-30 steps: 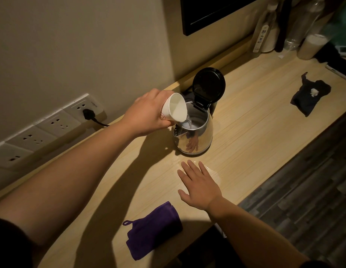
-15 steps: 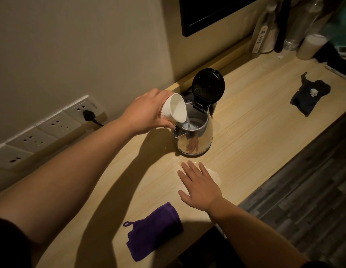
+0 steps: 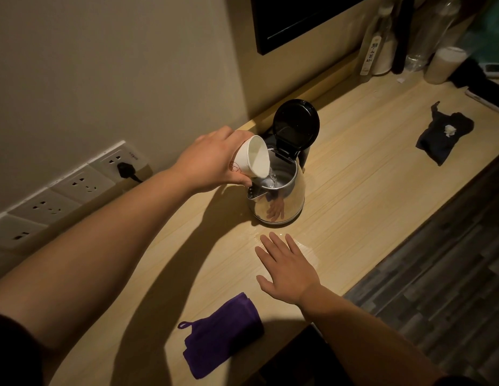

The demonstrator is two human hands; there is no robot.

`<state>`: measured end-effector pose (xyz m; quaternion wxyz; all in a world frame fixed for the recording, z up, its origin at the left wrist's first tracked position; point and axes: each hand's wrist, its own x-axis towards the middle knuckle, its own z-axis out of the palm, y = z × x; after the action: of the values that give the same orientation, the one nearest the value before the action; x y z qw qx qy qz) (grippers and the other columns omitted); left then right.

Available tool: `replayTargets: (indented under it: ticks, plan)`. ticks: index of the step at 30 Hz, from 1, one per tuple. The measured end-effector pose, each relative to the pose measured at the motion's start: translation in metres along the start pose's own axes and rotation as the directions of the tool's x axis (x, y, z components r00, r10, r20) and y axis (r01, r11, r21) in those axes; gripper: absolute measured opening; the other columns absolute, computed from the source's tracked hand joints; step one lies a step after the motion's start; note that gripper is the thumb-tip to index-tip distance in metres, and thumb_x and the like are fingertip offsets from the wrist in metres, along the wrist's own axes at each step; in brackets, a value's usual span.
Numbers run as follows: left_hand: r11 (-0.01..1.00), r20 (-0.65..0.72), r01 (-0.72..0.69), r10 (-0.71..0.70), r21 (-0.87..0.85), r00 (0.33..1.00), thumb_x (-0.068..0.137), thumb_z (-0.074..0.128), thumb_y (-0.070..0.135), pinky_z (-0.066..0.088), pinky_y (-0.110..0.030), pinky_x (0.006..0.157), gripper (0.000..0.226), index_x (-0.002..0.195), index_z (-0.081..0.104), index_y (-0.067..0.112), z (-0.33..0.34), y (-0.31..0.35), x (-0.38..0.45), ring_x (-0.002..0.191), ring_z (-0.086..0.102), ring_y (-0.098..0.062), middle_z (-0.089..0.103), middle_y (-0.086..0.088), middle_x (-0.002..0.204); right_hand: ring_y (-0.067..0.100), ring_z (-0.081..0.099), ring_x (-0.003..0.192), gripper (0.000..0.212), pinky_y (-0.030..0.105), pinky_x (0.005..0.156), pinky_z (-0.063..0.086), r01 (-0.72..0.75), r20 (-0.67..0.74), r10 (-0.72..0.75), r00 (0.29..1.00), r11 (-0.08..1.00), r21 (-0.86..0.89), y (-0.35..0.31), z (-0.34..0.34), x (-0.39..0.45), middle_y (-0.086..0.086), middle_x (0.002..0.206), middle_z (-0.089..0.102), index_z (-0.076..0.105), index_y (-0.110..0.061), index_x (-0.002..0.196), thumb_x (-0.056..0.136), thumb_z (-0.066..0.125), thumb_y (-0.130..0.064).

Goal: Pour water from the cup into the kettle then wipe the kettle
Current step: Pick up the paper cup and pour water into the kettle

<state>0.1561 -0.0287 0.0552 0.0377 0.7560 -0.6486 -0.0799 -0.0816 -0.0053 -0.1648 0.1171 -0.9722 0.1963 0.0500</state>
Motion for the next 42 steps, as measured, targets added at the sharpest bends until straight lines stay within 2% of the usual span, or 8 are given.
replayTargets:
  ticks: [4,19,23,28,33,42]
  plan:
    - [1.000,0.009,-0.010,0.010,0.013,1.000,0.063,0.079,0.060,0.040,-0.041,0.094,0.095,0.141,0.036,0.028,0.000,-0.001,0.002,0.115,0.048,-0.026,0.051,-0.005,0.129,0.032,0.019,0.149,0.070,0.056,0.120,0.010,0.008,-0.011,-0.008,1.000,1.000,0.004,0.000,0.001,0.000,0.010,0.161,0.028,0.041,-0.021,0.149,0.094,0.028,-0.063]
    - [0.998,0.017,-0.036,0.035,0.055,0.999,0.063,0.075,0.065,0.038,-0.042,0.093,0.094,0.141,0.037,0.028,-0.004,-0.001,0.004,0.114,0.049,-0.026,0.052,-0.005,0.126,0.032,0.017,0.150,0.070,0.054,0.120,0.006,0.010,-0.014,-0.010,1.000,1.000,-0.007,0.000,0.002,-0.001,0.010,0.161,0.027,0.039,-0.020,0.149,0.094,0.029,-0.062]
    - [0.997,0.019,-0.044,0.043,0.060,0.999,0.063,0.074,0.066,0.038,-0.042,0.093,0.093,0.140,0.038,0.029,-0.005,-0.001,0.005,0.114,0.048,-0.026,0.052,-0.006,0.126,0.032,0.019,0.149,0.070,0.055,0.120,0.010,0.014,-0.013,-0.014,1.000,1.000,-0.005,0.001,0.002,0.000,0.011,0.160,0.029,0.041,-0.020,0.149,0.094,0.029,-0.062]
    - [0.997,0.023,-0.045,0.044,0.062,0.999,0.062,0.073,0.068,0.037,-0.042,0.092,0.094,0.140,0.038,0.029,-0.008,-0.002,0.007,0.113,0.048,-0.026,0.052,-0.006,0.124,0.031,0.009,0.151,0.072,0.054,0.120,0.003,0.011,0.003,-0.011,1.000,1.000,-0.011,0.001,0.001,-0.001,0.010,0.164,0.018,0.032,-0.021,0.153,0.094,0.024,-0.063]
    - [0.997,0.022,-0.057,0.056,0.054,0.998,0.060,0.071,0.071,0.035,-0.042,0.091,0.095,0.140,0.040,0.029,-0.009,-0.002,0.008,0.112,0.048,-0.027,0.052,-0.006,0.121,0.032,0.019,0.149,0.070,0.054,0.120,0.007,0.016,-0.026,-0.015,1.000,1.000,0.011,0.001,0.003,0.000,0.011,0.160,0.029,0.041,-0.020,0.149,0.094,0.031,-0.061]
    - [0.996,0.036,-0.065,0.063,0.063,0.997,0.058,0.063,0.077,0.035,-0.041,0.091,0.097,0.139,0.040,0.030,-0.011,0.000,0.009,0.111,0.047,-0.026,0.051,-0.006,0.120,0.032,0.024,0.148,0.068,0.054,0.119,0.011,0.013,-0.049,-0.013,0.999,1.000,-0.005,0.000,0.003,0.000,0.011,0.158,0.034,0.046,-0.020,0.146,0.093,0.034,-0.061]
